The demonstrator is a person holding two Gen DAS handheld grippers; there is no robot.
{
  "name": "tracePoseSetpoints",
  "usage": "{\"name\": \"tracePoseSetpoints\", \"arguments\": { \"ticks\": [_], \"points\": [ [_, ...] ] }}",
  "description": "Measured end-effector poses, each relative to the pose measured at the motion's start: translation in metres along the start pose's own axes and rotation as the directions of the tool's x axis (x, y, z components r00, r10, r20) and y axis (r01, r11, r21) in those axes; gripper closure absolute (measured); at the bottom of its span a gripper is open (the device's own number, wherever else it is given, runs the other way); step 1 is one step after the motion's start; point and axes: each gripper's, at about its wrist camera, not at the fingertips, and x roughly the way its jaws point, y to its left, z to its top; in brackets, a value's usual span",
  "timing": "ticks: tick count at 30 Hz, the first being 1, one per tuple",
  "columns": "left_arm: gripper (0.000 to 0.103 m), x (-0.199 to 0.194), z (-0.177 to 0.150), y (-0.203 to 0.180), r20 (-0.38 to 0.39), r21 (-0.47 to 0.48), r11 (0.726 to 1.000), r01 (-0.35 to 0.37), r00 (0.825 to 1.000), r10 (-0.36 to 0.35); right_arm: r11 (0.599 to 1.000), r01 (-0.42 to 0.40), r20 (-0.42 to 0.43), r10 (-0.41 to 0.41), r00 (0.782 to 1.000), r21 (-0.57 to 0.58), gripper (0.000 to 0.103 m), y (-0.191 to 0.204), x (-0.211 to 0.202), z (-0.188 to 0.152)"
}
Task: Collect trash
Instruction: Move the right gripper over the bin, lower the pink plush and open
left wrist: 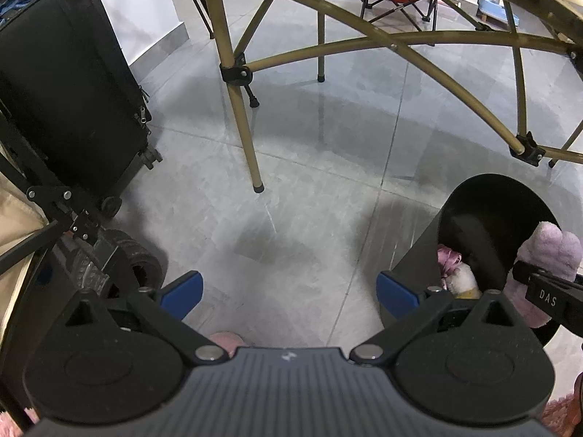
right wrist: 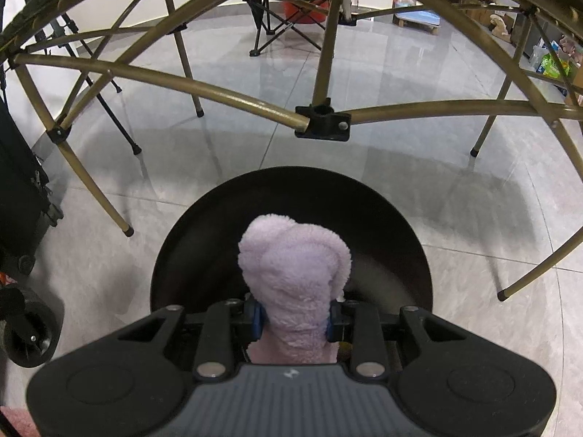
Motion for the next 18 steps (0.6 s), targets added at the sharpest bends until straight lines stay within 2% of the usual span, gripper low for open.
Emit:
{"name": "tracePoseSetpoints", "arguments": {
  "ticks": [15,16,18],
  "points": [
    [0.000,0.001,0.000,0.011,-0.008,-0.023,1.000,0.008,1.000,-0.008,1.000,0.009,-0.037,-0.009,0.999,0.001,0.074,0.008,0.016,0.004],
    [0.000,0.001,0.000,0.011,-0.009,-0.024,1.000,0.007,1.000,-0.008,1.000,0.011,-0.039,-0.011,0.999,0.002,0.074,0.008,0.016,0.004],
    [0.000,0.001,0.000,0.012,-0.010,-0.024,1.000,0.010,1.000,-0.010,1.000,0.016,-0.043,-0.016,0.999,0.008,0.066,0.008,0.017,0.005]
  ]
}}
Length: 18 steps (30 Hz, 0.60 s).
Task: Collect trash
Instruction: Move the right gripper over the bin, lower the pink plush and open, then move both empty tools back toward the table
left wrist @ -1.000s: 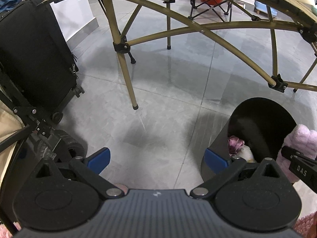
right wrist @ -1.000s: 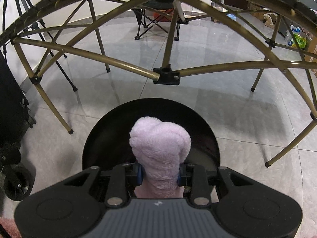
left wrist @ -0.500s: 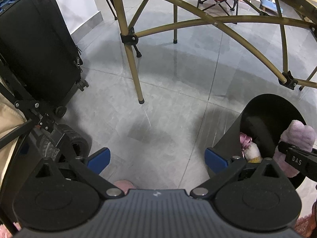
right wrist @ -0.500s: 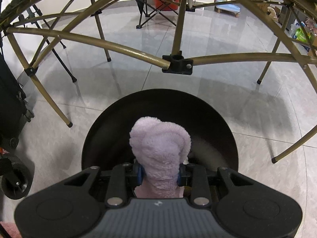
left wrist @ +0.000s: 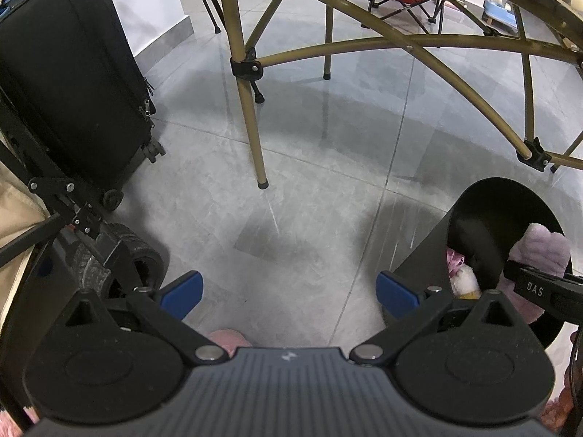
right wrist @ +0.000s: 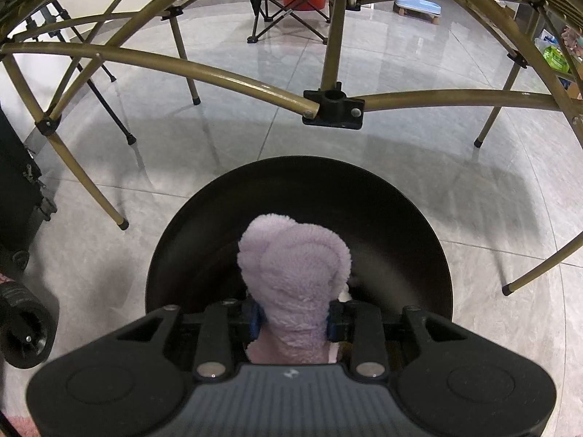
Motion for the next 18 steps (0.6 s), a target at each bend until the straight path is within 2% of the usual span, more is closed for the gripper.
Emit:
{"name": "tracePoseSetpoints", "arguments": {
  "ticks": [1,2,3,4,5,6,18],
  "points": [
    [0.000,0.000,0.000,0.000,0.001,0.001,1.000,0.001,1.000,-0.001,1.000,0.004,-0.001,-0.004,1.000,0.011,0.063,-0.002,-0.001,0.000],
    [0.000,0.000,0.000,0.000,0.001,0.002,1.000,0.002,1.000,-0.002,1.000,0.007,-0.003,-0.007,1.000,0.020,0.052,-0.003,0.000,0.000],
    [0.000,0.000,0.000,0.000,0.002,0.002,1.000,0.004,1.000,-0.004,1.000,0.011,-0.004,-0.011,1.000,0.029,0.038,-0.004,0.000,0.001],
    [0.000,0.000,0.000,0.000,0.002,0.002,1.000,0.004,1.000,-0.004,0.999,0.017,-0.002,-0.016,1.000,0.035,0.028,-0.006,-0.001,0.001],
    [0.000,0.000,0.000,0.000,0.001,0.002,1.000,0.003,1.000,-0.003,0.999,0.023,-0.003,-0.023,1.000,0.036,0.010,-0.006,-0.001,0.001],
    [0.000,0.000,0.000,0.000,0.001,0.002,1.000,0.003,1.000,-0.003,0.999,0.029,-0.005,-0.029,1.000,0.037,0.000,-0.007,-0.002,0.001],
    [0.000,-0.004,-0.001,-0.006,0.013,0.020,1.000,0.009,1.000,-0.009,0.998,0.048,0.012,-0.049,0.999,0.034,0.000,-0.015,-0.009,0.000]
  ]
}}
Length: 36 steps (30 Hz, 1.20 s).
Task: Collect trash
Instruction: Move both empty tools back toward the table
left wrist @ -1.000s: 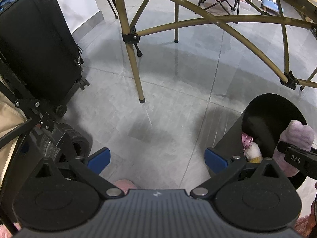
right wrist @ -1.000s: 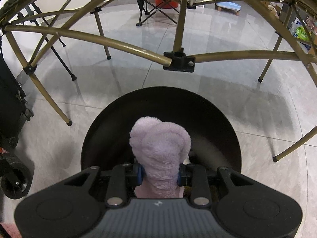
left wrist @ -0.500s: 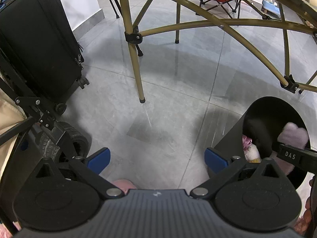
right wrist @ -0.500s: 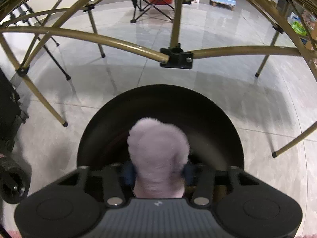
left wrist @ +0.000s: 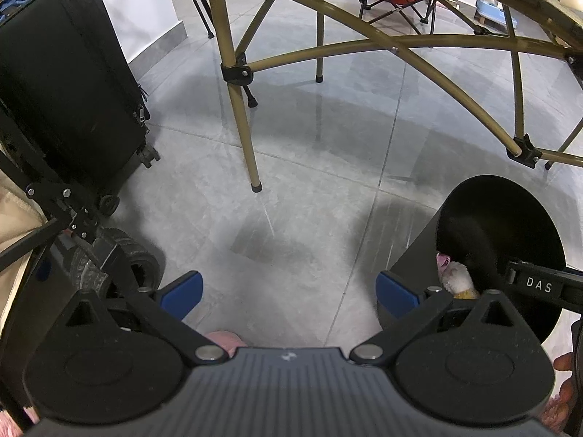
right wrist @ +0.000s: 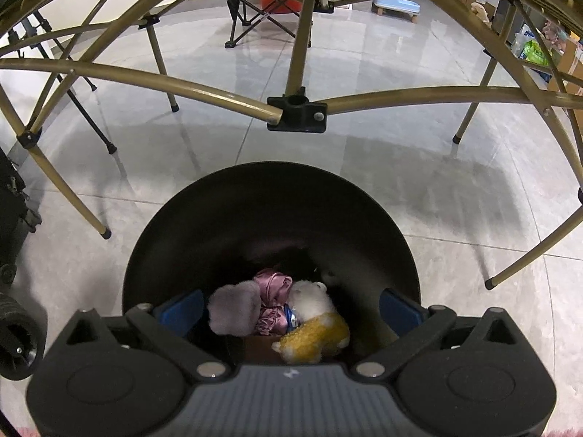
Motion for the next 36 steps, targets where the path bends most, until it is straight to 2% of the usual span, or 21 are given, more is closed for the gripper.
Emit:
{"name": "tracePoseSetpoints", "arguments": {
  "ticks": [11,21,28,36],
  "points": [
    [0.000,-0.011,-0.001,-0.007,0.044,0.009,1.000,0.025,0.999,-0.026,1.000,0.004,0.041,-0.004,0.999,-0.003,0.000,-0.009,-0.016,-0.003],
    [0.000,-0.039,-0.006,-0.013,0.128,0.005,0.999,0.054,0.990,-0.054,1.000,-0.004,0.123,0.001,0.992,0.017,0.000,-0.029,-0.057,-0.009],
    [0.000,-0.073,-0.006,-0.019,0.219,0.004,0.995,0.099,0.971,-0.097,0.999,-0.031,0.207,0.023,0.978,0.034,0.000,-0.045,-0.096,-0.011],
    [0.000,-0.111,-0.007,-0.033,0.298,0.038,0.990,0.137,0.944,-0.142,0.998,-0.061,0.317,0.051,0.947,0.020,0.000,-0.063,-0.143,-0.018]
  ]
}}
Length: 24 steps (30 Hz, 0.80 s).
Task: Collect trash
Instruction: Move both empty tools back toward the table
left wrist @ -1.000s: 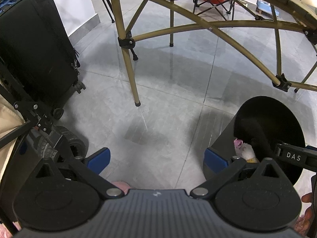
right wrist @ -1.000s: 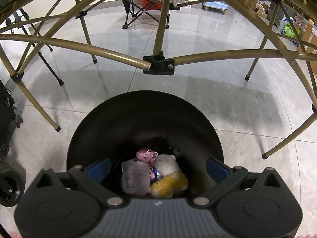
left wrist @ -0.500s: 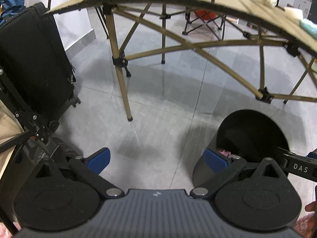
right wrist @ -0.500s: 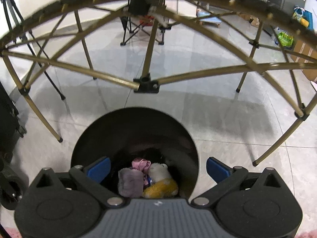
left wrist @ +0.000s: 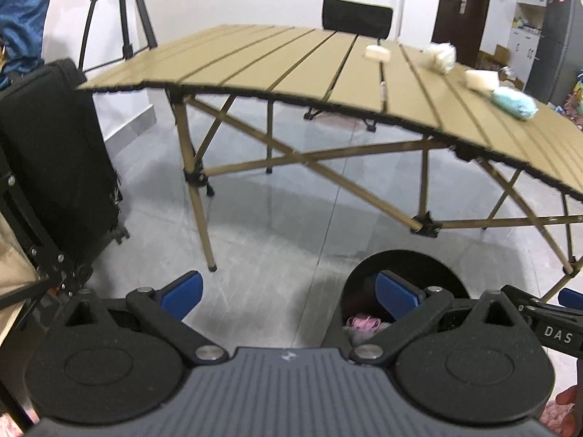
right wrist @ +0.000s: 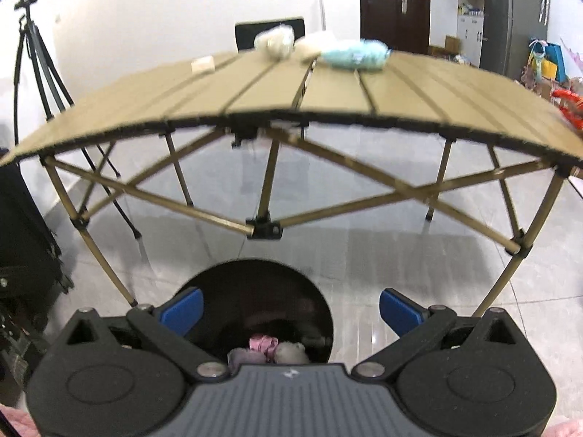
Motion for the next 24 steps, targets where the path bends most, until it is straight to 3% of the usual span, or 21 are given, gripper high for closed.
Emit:
{"name": "tracePoseSetpoints", "arguments": {
  "ticks": [9,16,24],
  "points": [
    [0.000,-0.038,0.024,-0.020,0.126,0.020,0.999,0.050,0.991,-0.052,1.000,-0.017,0.170,0.016,0.985,0.005,0.000,-0.023,-0.048,0.022],
    [0.000,-0.058,0.046,-0.042,0.225,0.065,0.993,0.094,0.969,-0.106,1.000,-0.014,0.322,0.012,0.947,0.003,0.000,-0.039,-0.072,0.045],
    [0.000,-0.058,0.072,-0.063,0.294,0.085,0.989,0.119,0.946,-0.139,1.000,-0.017,0.399,0.008,0.917,0.019,0.000,-0.052,-0.072,0.072]
  ]
}}
